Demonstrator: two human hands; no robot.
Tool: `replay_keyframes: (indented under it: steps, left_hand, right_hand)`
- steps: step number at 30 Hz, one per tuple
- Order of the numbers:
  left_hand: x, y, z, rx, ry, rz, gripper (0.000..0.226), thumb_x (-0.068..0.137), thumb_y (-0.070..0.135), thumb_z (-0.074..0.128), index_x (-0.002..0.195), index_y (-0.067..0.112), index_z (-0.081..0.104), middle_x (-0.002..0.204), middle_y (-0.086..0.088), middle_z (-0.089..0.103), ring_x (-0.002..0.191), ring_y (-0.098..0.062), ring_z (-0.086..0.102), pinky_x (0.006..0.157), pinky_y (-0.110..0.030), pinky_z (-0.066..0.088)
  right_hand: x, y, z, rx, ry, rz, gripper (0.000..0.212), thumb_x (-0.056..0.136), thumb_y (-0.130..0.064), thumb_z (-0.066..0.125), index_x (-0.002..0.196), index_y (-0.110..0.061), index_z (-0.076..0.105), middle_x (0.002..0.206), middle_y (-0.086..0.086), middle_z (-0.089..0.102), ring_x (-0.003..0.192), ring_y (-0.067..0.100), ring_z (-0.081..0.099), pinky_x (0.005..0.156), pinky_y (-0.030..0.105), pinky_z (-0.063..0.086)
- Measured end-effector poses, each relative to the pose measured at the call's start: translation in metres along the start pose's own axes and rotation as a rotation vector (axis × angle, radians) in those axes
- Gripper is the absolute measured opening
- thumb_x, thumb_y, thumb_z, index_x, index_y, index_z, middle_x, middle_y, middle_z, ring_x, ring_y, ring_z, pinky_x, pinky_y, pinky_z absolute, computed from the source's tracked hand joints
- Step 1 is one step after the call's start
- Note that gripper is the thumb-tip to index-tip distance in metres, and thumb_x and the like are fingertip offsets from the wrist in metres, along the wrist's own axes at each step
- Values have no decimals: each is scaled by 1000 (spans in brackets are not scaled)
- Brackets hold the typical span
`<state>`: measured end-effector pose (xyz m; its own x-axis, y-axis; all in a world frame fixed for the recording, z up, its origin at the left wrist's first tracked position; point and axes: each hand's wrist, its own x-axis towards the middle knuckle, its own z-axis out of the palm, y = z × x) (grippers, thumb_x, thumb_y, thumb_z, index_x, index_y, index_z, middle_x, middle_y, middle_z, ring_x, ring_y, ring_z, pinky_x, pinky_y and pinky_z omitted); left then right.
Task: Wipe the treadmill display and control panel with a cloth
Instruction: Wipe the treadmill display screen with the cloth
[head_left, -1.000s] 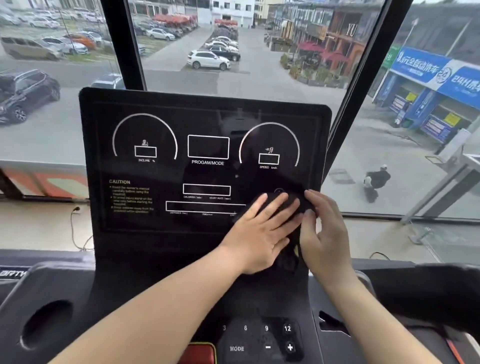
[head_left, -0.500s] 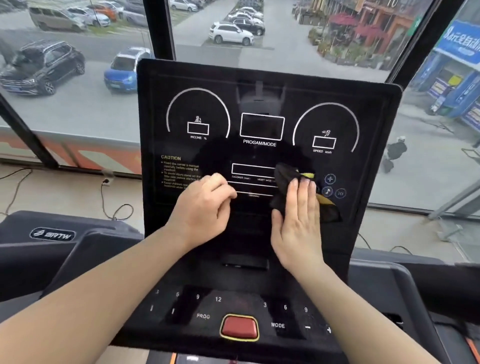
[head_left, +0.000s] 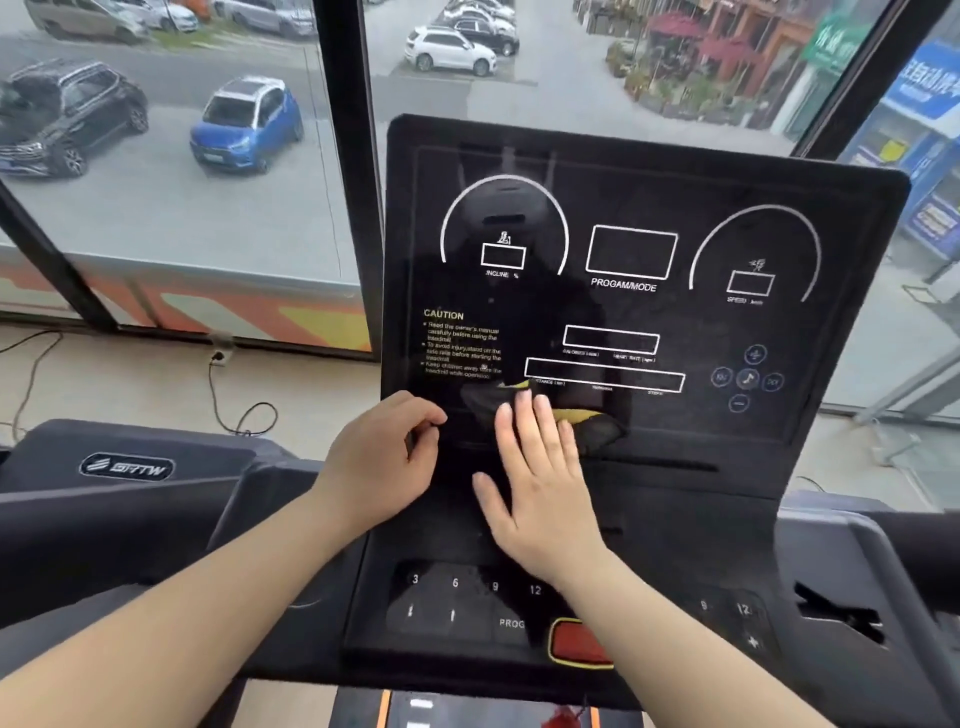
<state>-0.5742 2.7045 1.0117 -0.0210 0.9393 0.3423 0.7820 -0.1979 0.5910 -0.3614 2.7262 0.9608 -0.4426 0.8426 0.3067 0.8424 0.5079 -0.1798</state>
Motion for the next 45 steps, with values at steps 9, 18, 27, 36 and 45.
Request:
replay_keyframes:
  steps: [9,18,27,36,45]
  left_hand:
    - [3,-22,-5,-53,83,-176,12,91,17,67,88,28,64,71,14,61,66,-8,58,65,-33,52]
    - [-9,-37,-20,-107,128,-219,12,89,12,69,95,22,70,77,12,66,73,-11,63,72,-34,55]
    - [-5,-44,-34,-131,116,-204,12,89,17,65,95,23,73,81,10,71,76,-16,67,77,-40,57]
    - [-10,-42,-43,-114,76,-190,14,91,16,65,97,27,71,82,11,71,78,-15,67,79,-42,57]
    - [-8,-40,-56,-83,84,-183,17,92,17,64,105,24,72,86,13,71,79,-12,67,81,-38,58]
  right_hand:
    - [-15,77,-22,-112,99,304,70,105,-46,27,163,-11,11,172,10,2,160,27,-3,128,51,13]
    - [29,-61,37,-64,142,232,73,104,-42,41,163,-9,16,171,18,9,159,36,0,127,56,8]
    - [39,27,-21,-255,136,50,67,104,-49,33,160,-11,29,168,15,27,159,30,10,127,52,13]
    - [62,-27,-2,-196,200,165,66,99,-35,49,156,-4,34,160,26,34,155,45,15,123,63,16]
    - [150,-37,-79,-46,159,-75,99,86,-26,68,163,-17,6,173,7,3,160,30,-6,128,52,-3]
